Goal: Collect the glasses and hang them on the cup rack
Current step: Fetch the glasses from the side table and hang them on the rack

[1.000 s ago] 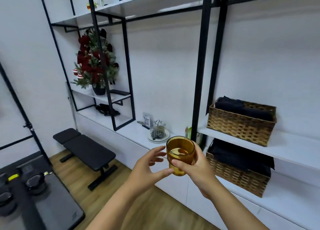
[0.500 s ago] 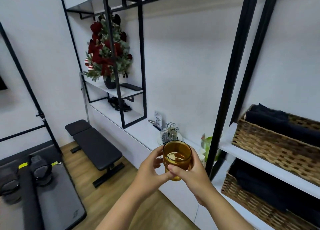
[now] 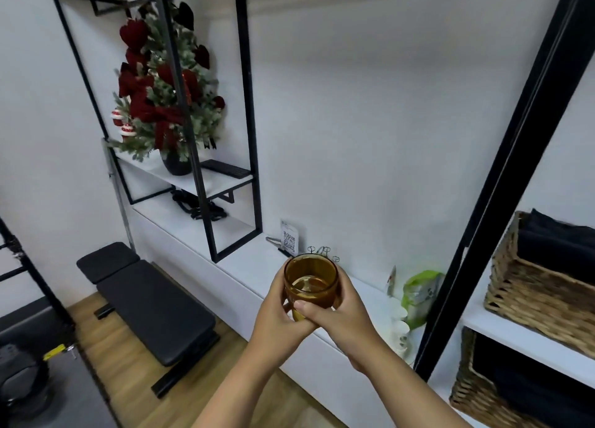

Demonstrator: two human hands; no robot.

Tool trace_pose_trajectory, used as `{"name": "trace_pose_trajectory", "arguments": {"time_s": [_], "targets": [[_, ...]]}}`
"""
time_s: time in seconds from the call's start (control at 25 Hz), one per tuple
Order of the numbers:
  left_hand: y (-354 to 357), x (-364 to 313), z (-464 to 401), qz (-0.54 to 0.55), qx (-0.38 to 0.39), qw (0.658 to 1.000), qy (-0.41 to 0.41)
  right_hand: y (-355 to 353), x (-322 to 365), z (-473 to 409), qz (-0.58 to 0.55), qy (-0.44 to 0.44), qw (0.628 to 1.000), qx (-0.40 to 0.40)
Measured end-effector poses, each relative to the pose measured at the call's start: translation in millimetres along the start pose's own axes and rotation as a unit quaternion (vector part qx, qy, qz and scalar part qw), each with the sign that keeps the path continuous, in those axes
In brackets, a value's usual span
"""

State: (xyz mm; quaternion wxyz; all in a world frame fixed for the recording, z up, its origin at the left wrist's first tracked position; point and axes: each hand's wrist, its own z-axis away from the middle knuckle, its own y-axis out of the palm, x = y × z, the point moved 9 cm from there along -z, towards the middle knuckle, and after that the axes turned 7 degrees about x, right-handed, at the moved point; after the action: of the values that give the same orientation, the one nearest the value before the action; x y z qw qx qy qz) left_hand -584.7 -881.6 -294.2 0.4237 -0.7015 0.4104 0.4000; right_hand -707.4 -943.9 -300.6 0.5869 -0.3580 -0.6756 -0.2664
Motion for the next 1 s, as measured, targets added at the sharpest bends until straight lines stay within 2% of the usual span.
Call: {"name": "trace_pose_trajectory", "arguments": {"time_s": [0.24, 0.52, 0.8, 1.0], "targets": [[-49, 40, -68, 0.001, -0.02, 1.0, -0.001, 19, -14, -82, -0.008, 0.027, 0.999, 0.014], [-87, 42, -161, -0.018, -0.023, 1.0, 0.006, 14, -20, -194, -0.07, 0.06, 0.993, 0.074], [-100, 57, -266, -0.037, -0.04, 0.999, 0.008, -14, -36, -302, -0.085, 0.063, 0.991, 0.086], [-96, 83, -327, -0.02, -0.049, 0.999, -0.001, -32, -66, -356, -0.156, 0.081, 0.981, 0.077]]}}
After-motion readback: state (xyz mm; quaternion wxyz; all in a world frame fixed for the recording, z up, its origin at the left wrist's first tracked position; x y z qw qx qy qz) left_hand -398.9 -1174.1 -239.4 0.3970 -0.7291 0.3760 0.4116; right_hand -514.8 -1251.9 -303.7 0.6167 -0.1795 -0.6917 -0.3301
